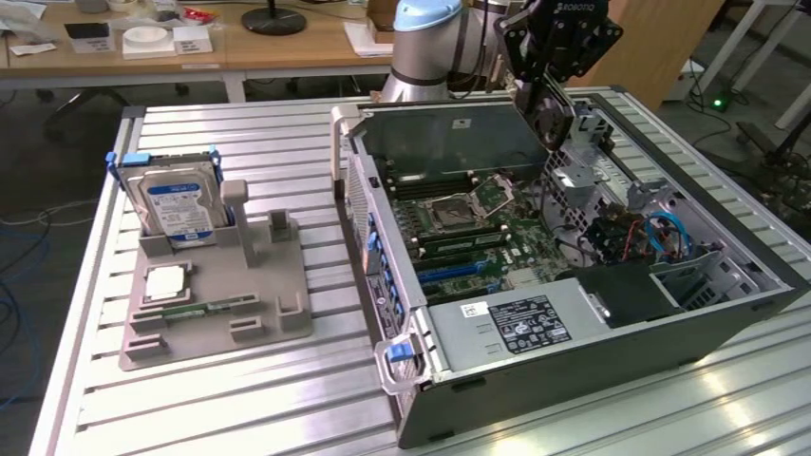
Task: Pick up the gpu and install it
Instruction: 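Insert the gpu into the slot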
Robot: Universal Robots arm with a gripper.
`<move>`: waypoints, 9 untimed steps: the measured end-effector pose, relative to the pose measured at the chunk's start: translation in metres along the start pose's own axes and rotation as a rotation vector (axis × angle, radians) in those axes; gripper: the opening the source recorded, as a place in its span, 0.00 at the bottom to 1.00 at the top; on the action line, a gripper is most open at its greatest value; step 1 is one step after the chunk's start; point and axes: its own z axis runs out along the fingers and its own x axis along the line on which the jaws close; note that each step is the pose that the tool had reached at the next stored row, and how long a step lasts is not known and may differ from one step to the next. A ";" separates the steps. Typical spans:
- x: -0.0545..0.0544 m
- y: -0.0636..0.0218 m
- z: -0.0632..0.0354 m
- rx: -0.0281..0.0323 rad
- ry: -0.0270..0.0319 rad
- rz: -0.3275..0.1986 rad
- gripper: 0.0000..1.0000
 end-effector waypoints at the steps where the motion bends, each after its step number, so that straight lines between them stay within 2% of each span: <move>1: 0.000 0.0000 0.0000 0.0000 0.0001 0.000 0.29; 5: 0.000 0.0000 0.0000 -0.0002 0.0002 -0.008 0.29; 9: 0.000 0.0000 0.0000 -0.0020 0.0017 -0.072 0.29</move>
